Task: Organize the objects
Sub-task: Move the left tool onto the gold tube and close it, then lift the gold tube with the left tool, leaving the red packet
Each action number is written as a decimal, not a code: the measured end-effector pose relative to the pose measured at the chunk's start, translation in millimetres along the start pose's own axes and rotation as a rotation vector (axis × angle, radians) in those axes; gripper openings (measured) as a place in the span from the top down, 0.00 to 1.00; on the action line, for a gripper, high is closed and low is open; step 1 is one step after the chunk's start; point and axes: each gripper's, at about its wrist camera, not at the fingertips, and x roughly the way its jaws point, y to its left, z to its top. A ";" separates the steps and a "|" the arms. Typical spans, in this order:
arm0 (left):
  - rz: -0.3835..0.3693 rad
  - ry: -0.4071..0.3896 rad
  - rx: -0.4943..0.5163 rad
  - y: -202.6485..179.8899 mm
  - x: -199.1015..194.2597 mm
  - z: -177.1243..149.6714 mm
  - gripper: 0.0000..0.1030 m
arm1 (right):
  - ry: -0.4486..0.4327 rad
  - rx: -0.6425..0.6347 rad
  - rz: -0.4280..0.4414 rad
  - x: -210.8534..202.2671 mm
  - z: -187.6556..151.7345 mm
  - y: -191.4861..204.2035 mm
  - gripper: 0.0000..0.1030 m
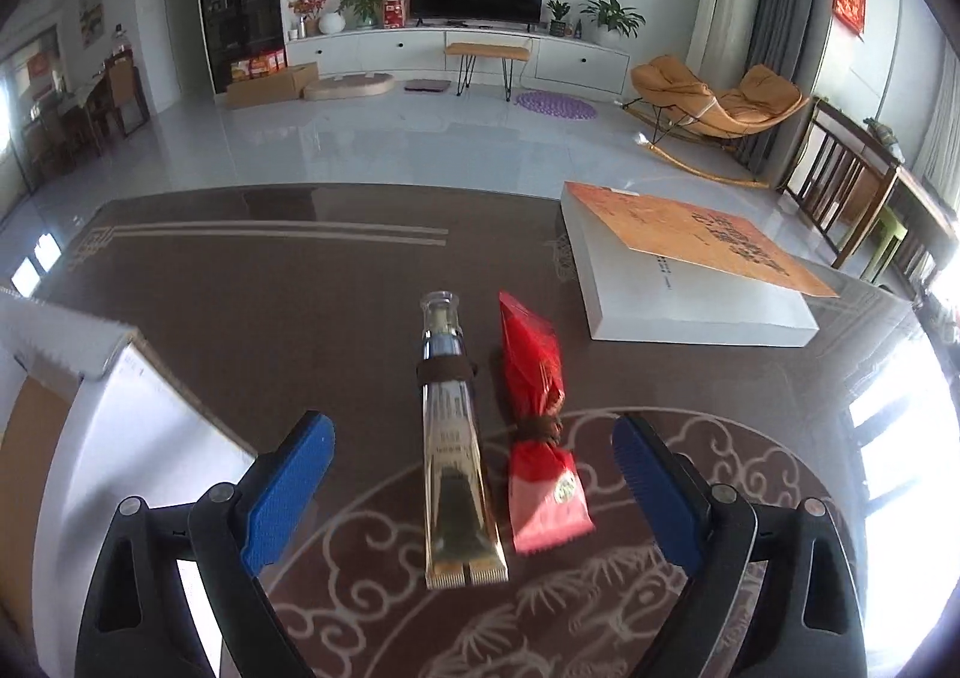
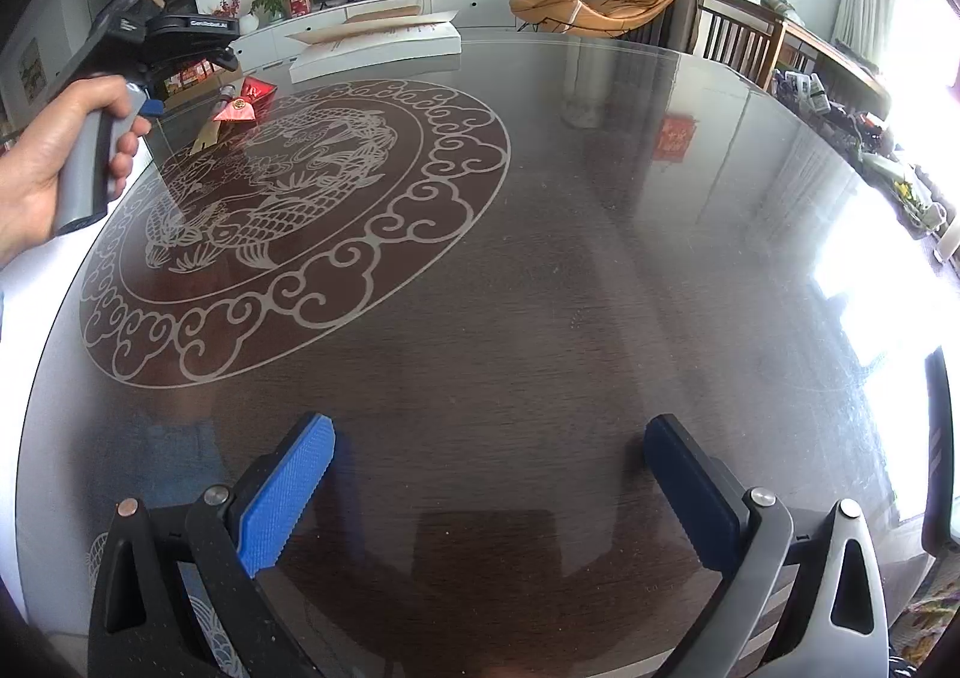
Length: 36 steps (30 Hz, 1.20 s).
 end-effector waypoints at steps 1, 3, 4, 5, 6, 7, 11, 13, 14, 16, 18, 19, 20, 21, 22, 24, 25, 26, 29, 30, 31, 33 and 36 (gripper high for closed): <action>0.008 -0.001 0.004 -0.7 6.0 2.8 0.09 | 0.000 0.000 0.000 0.0 0.0 0.1 0.00; 0.024 0.007 -0.008 0.5 18.5 7.3 0.09 | 0.000 0.000 0.000 0.1 -0.4 0.4 0.00; 0.031 0.009 -0.020 2.6 23.2 8.5 0.09 | 0.000 0.000 0.000 0.0 0.0 0.3 0.00; 0.038 0.013 -0.036 5.5 29.5 9.8 0.09 | 0.000 0.000 0.000 0.0 -0.1 0.4 0.00; 0.042 0.022 -0.049 8.3 35.9 10.6 0.09 | 0.001 -0.001 0.000 0.3 -0.1 0.8 0.00; 0.043 0.032 -0.058 10.6 41.9 11.2 0.08 | 0.001 -0.001 0.001 0.5 -0.2 1.2 0.00; -0.059 0.033 -0.085 14.3 56.8 12.7 0.07 | 0.001 -0.003 0.001 0.8 0.0 1.8 0.00; -0.118 0.013 -0.059 11.6 57.1 11.1 0.37 | 0.001 -0.002 0.001 0.7 0.4 1.6 0.00; -0.155 0.001 -0.040 8.0 54.7 8.8 0.46 | 0.001 -0.002 0.001 0.7 0.4 1.7 0.00; -0.181 -0.001 -0.002 -2.6 50.4 3.4 0.60 | 0.001 -0.004 0.002 0.8 0.0 1.9 0.00; -0.213 -0.005 0.026 -16.2 41.7 -9.3 0.61 | 0.001 -0.003 0.002 0.6 -0.2 1.9 0.00; -0.226 -0.002 0.029 -21.3 38.4 -15.0 0.61 | 0.001 -0.004 0.002 0.6 -0.2 2.5 0.00; -0.268 0.004 0.026 -27.6 32.9 -23.3 0.61 | 0.001 -0.004 0.002 0.5 0.4 2.3 0.00; -0.310 0.019 0.037 -38.8 26.2 -34.4 0.61 | 0.001 -0.004 0.002 0.5 0.0 2.5 0.00; -0.339 0.025 0.055 -48.7 18.7 -44.1 0.62 | 0.001 -0.004 0.002 0.5 0.4 2.3 0.00; -0.413 0.046 0.128 -80.7 -1.1 -71.2 0.62 | 0.001 -0.004 0.002 0.5 -0.1 2.5 0.00; -0.437 0.053 0.167 -94.4 -11.4 -82.8 0.61 | 0.001 -0.004 0.002 0.5 0.4 2.3 0.00; -0.440 0.052 0.206 -106.6 -21.2 -93.8 0.61 | 0.001 -0.004 0.002 0.5 0.4 2.2 0.00; -0.360 0.011 0.255 -116.3 -48.0 -116.8 0.59 | 0.001 -0.006 0.005 0.7 0.3 2.8 0.00; -0.338 0.005 0.241 -110.7 -52.1 -121.5 0.58 | 0.000 -0.007 0.006 0.8 0.0 3.4 0.00; -0.336 0.005 0.227 -105.3 -54.2 -124.1 0.52 | 0.000 -0.008 0.006 1.0 -0.2 4.1 0.00; -0.334 0.028 0.196 -90.9 -54.2 -127.8 0.29 | 0.000 -0.008 0.006 1.6 0.2 5.0 0.00; -0.351 0.064 0.133 -67.7 -51.6 -125.1 0.16 | 0.000 -0.008 0.006 1.6 0.1 5.0 0.00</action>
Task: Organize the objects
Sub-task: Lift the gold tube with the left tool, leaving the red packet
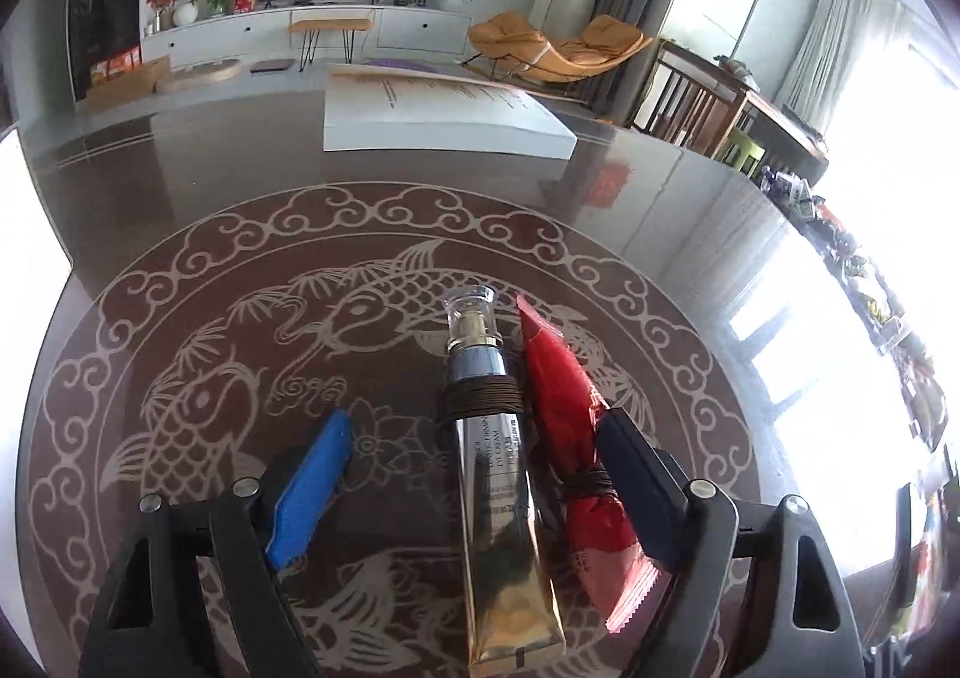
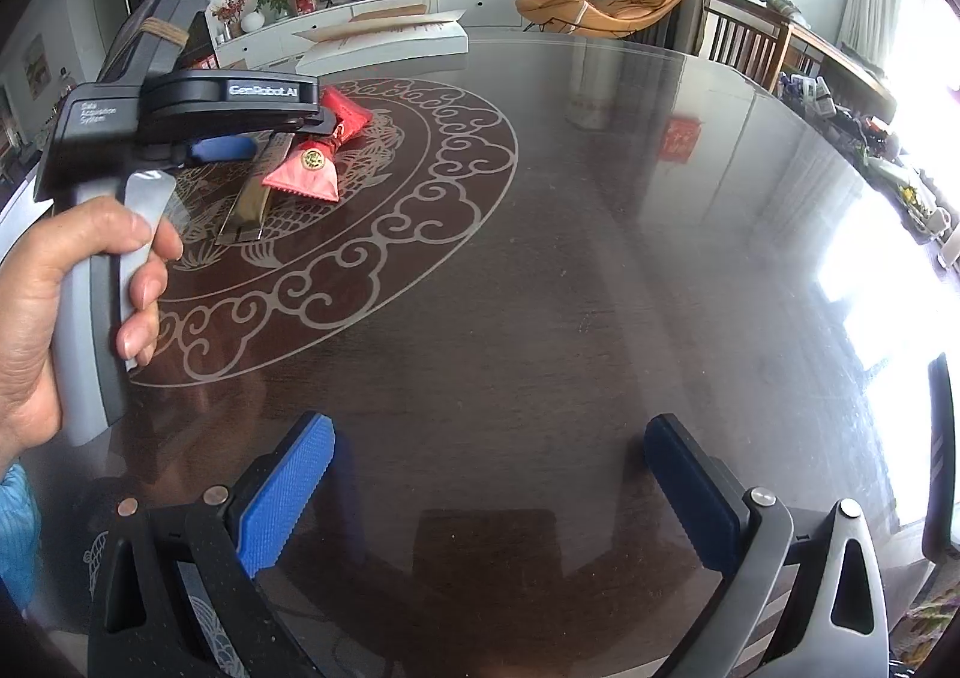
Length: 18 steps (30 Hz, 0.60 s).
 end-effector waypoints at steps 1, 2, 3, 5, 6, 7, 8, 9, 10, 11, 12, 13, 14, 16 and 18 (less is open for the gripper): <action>0.015 0.001 0.005 0.6 1.4 -0.5 0.13 | 0.000 0.000 0.000 0.0 -0.2 0.2 0.00; 0.038 0.008 0.022 0.9 2.6 -1.5 0.10 | 0.000 0.000 0.000 -0.1 0.3 -0.3 0.00; 0.046 0.007 0.027 2.4 2.6 -1.9 0.09 | 0.000 0.000 0.000 -0.2 0.1 -0.2 0.00; 0.048 0.005 -0.004 7.6 1.0 -3.6 0.10 | -0.001 -0.001 0.001 -0.2 -0.3 0.6 0.00; 0.046 0.005 -0.017 7.2 1.2 -2.8 0.10 | -0.001 -0.001 0.001 -0.2 0.1 0.6 0.00; 0.027 0.006 -0.028 6.9 1.3 -3.0 0.10 | -0.001 -0.001 0.001 -0.2 -0.2 1.2 0.00; -0.009 0.011 -0.032 5.2 0.2 -3.0 0.10 | 0.000 -0.001 0.001 0.0 0.0 0.7 0.00; -0.041 0.016 -0.034 2.1 -1.8 -3.1 0.10 | -0.001 -0.001 0.001 -0.1 -0.2 0.9 0.00; -0.054 0.007 -0.036 0.0 -5.2 -4.7 0.10 | 0.000 -0.001 0.001 -0.1 0.0 0.6 0.00; -0.035 -0.019 -0.039 0.1 -9.5 -7.3 0.10 | 0.000 -0.001 0.001 -0.1 0.0 0.7 0.00; 0.001 -0.037 -0.042 0.4 -12.7 -9.7 0.10 | -0.001 -0.001 0.001 -0.1 -0.2 0.9 0.00; 0.032 -0.040 -0.044 1.2 -14.9 -12.1 0.10 | -0.001 -0.001 0.001 -0.2 -0.4 1.2 0.00; 0.065 -0.032 -0.052 3.9 -13.2 -13.4 0.10 | -0.001 -0.001 0.001 -0.2 -0.4 1.3 0.00; 0.073 -0.011 -0.054 6.0 -10.0 -11.9 0.10 | 0.000 -0.001 0.001 -0.1 -0.2 1.0 0.00; 0.153 0.024 0.004 -0.5 -3.0 -9.6 0.11 | 0.000 -0.001 0.001 -0.1 -0.2 1.0 0.00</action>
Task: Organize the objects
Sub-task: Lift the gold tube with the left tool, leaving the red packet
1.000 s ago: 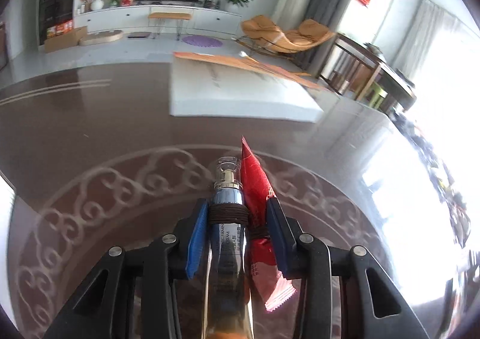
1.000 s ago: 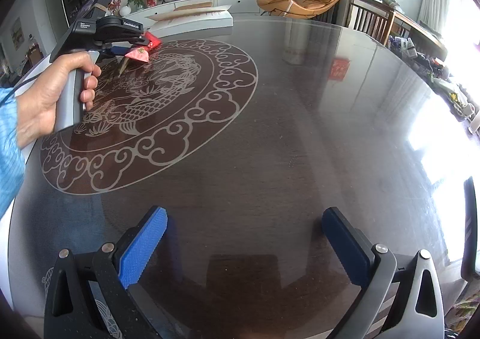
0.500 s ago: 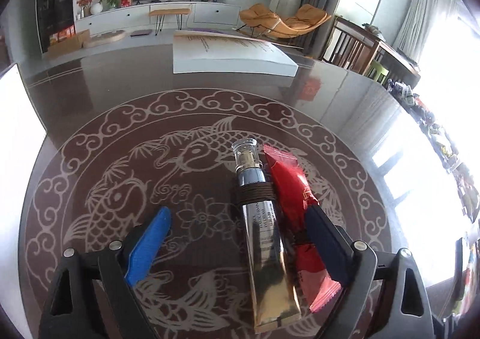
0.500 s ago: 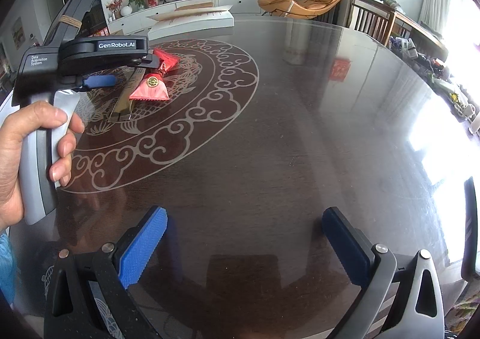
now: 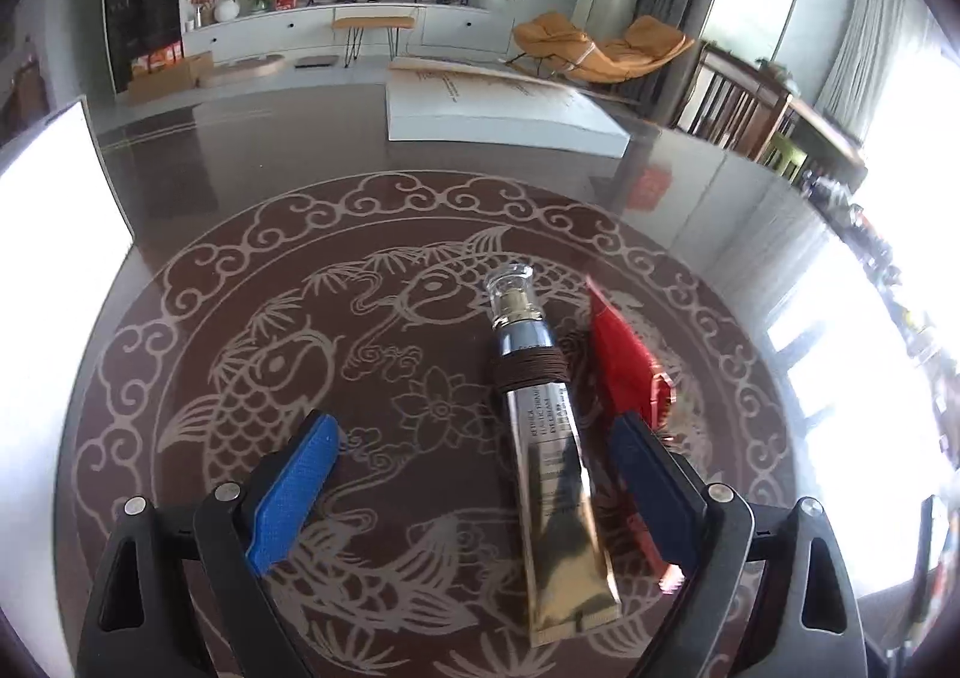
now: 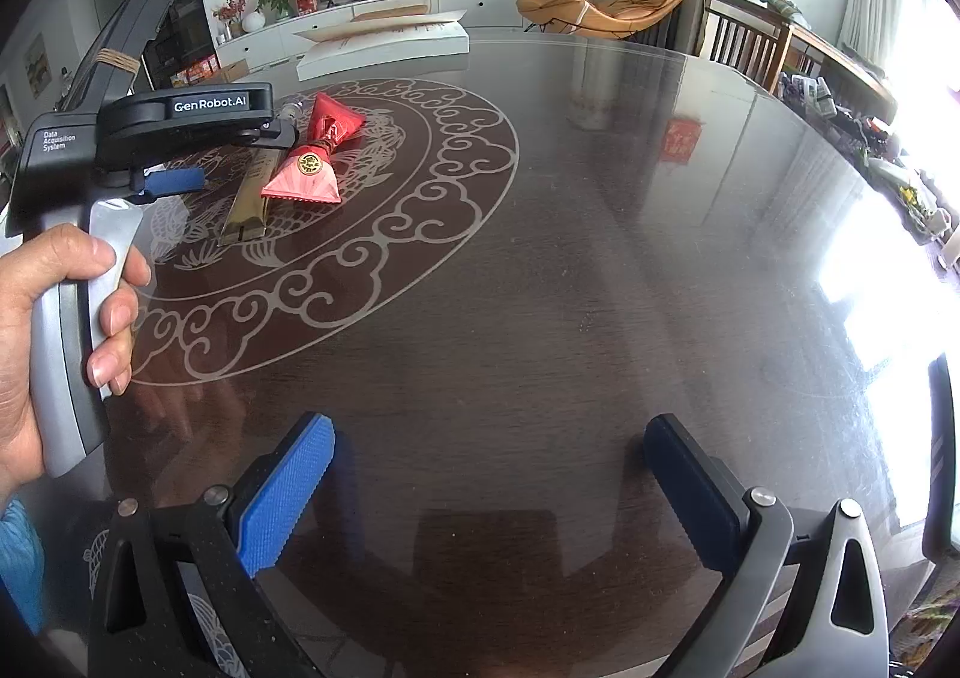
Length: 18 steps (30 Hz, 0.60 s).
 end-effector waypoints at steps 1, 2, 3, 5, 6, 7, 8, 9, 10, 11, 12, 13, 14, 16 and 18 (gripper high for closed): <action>0.031 0.003 0.033 -5.2 2.6 0.9 0.10 | 0.000 0.000 0.000 0.1 0.2 -0.3 0.00; 0.055 0.019 0.059 -10.4 5.3 1.9 0.10 | 0.000 0.000 0.000 -0.1 0.4 -0.4 0.00; 0.080 0.027 0.085 -16.7 7.4 2.6 0.09 | 0.000 0.000 0.000 -0.1 0.1 -0.1 0.00; 0.058 0.013 0.110 -20.6 5.8 2.0 0.18 | 0.000 0.000 0.000 -0.1 0.4 -0.5 0.00; 0.051 -0.010 0.122 -22.4 1.5 0.4 0.43 | 0.000 0.000 0.000 -0.2 0.3 -0.2 0.00; 0.039 -0.022 0.138 -23.9 -1.8 -1.6 0.64 | 0.000 0.000 0.000 0.1 0.2 -0.2 0.00; 0.038 -0.027 0.153 -25.3 -5.4 -4.9 0.69 | 0.000 0.000 0.000 0.1 0.2 -0.3 0.00; 0.032 -0.027 0.155 -23.6 -8.6 -8.8 0.73 | 0.000 0.000 0.000 0.0 0.1 0.0 0.00; 0.025 -0.028 0.152 -20.6 -12.2 -13.0 0.74 | 0.000 0.000 0.000 -0.1 0.3 -0.4 0.00; 0.025 -0.029 0.147 -16.6 -17.2 -18.3 0.74 | 0.000 0.000 0.000 -0.2 -0.1 0.2 0.00; 0.031 -0.028 0.139 -11.1 -23.1 -24.7 0.74 | 0.000 0.000 0.000 -0.1 0.0 0.0 0.00; 0.038 -0.025 0.126 -4.3 -29.7 -31.6 0.75 | 0.000 0.000 0.000 -0.1 0.3 -0.4 0.00; 0.043 -0.021 0.113 2.4 -35.8 -38.4 0.75 | 0.000 0.000 0.000 -0.1 0.2 -0.3 0.00; 0.055 -0.017 0.097 12.5 -47.2 -52.4 0.75 | 0.000 0.000 0.000 -0.1 -0.3 0.3 0.00; 0.064 -0.017 0.085 21.8 -59.6 -67.5 0.74 | 0.000 0.000 0.000 -0.2 0.0 -0.1 0.00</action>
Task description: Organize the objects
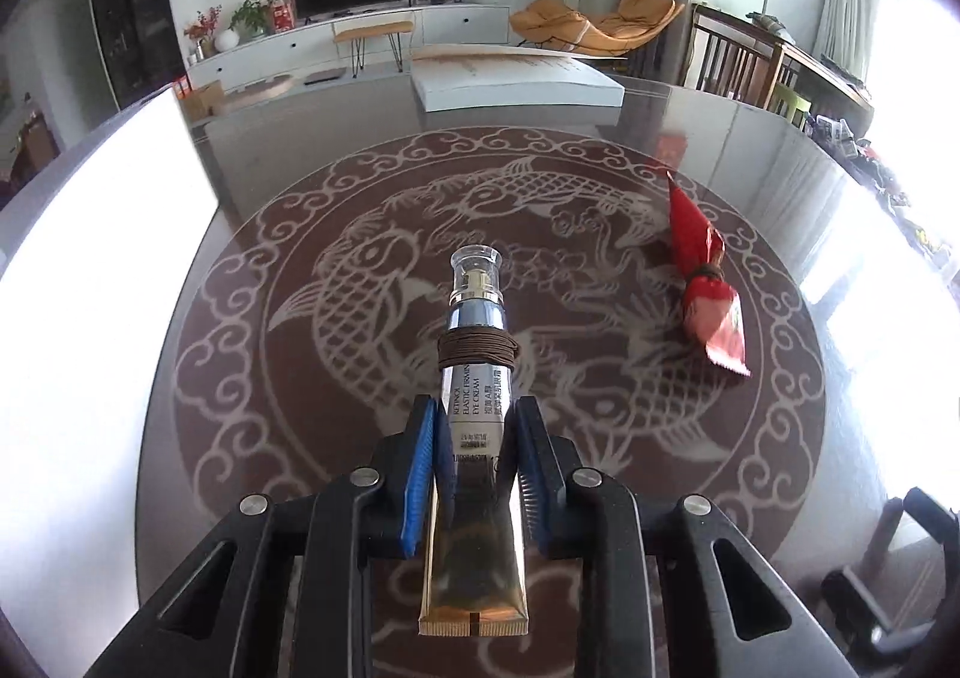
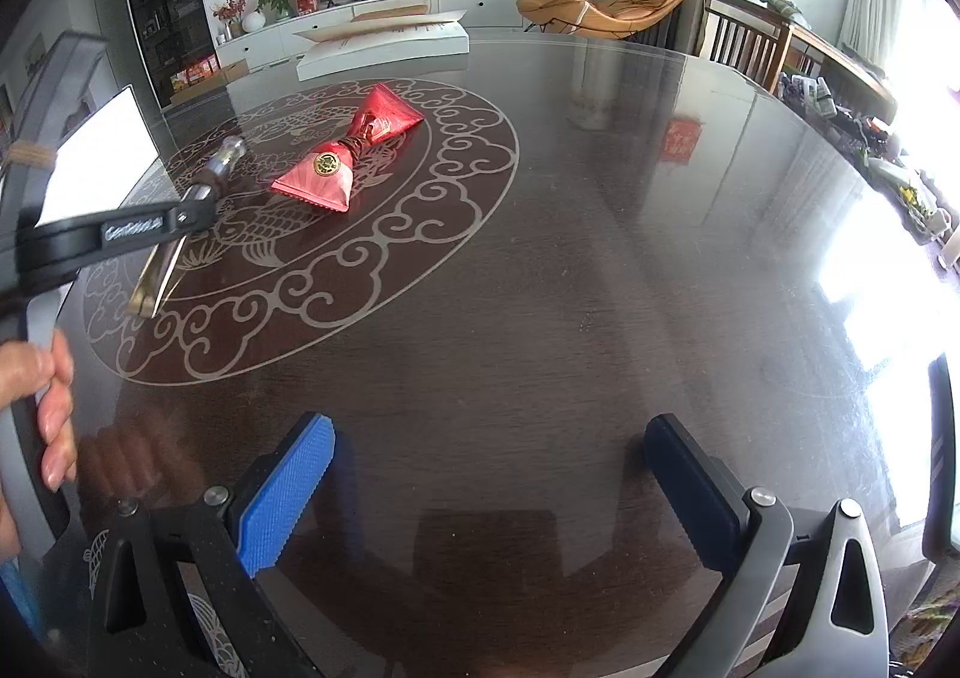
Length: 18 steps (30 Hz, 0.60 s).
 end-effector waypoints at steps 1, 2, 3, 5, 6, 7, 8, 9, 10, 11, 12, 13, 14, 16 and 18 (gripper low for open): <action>0.006 -0.003 0.004 2.4 -3.9 -6.3 0.68 | 0.000 0.000 0.000 0.0 -0.2 0.3 0.00; 0.016 -0.002 0.014 4.0 -7.5 -11.7 0.59 | 0.000 0.000 0.000 0.0 0.2 -0.3 0.00; 0.035 0.004 0.015 6.0 -9.2 -16.4 0.31 | 0.000 0.000 0.000 0.0 0.0 0.0 0.00; 0.036 0.046 -0.010 12.3 -5.1 -23.0 0.00 | 0.000 0.000 0.000 0.0 0.2 -0.3 0.00; 0.024 0.045 -0.026 15.6 -6.1 -24.0 0.00 | 0.000 0.000 0.000 0.0 -0.2 0.3 0.00; 0.031 0.053 -0.029 16.1 -5.4 -24.4 0.00 | 0.000 0.000 0.000 -0.1 -0.1 0.2 0.00; 0.033 0.050 -0.027 15.7 -5.5 -24.4 0.00 | 0.000 0.000 0.001 0.1 0.1 -0.4 0.00; 0.032 0.046 -0.028 14.8 -5.4 -24.6 0.00 | 0.000 0.000 0.000 0.0 0.0 -0.1 0.00; 0.032 0.044 -0.031 14.2 -5.5 -24.6 0.00 | 0.000 0.000 0.000 -0.1 0.0 0.3 0.00; 0.035 0.041 -0.032 12.9 -5.0 -25.1 0.00 | 0.000 0.000 0.000 -0.3 0.1 0.1 0.00; 0.037 0.040 -0.032 12.5 -5.3 -25.5 0.00 | 0.000 0.000 0.000 0.0 0.0 -0.1 0.00; 0.037 0.040 -0.032 12.0 -4.9 -24.1 0.00 | 0.000 0.000 0.000 0.0 0.3 -0.5 0.00; 0.037 0.040 -0.032 11.9 -5.1 -24.4 0.00 | 0.000 0.000 0.000 0.0 0.3 -0.5 0.00; 0.037 0.040 -0.032 11.3 -4.9 -23.3 0.00 | 0.000 0.000 0.000 0.0 -0.2 0.0 0.00; 0.038 0.040 -0.032 11.3 -5.0 -23.4 0.00 | 0.000 0.000 0.000 -0.1 -0.1 0.0 0.00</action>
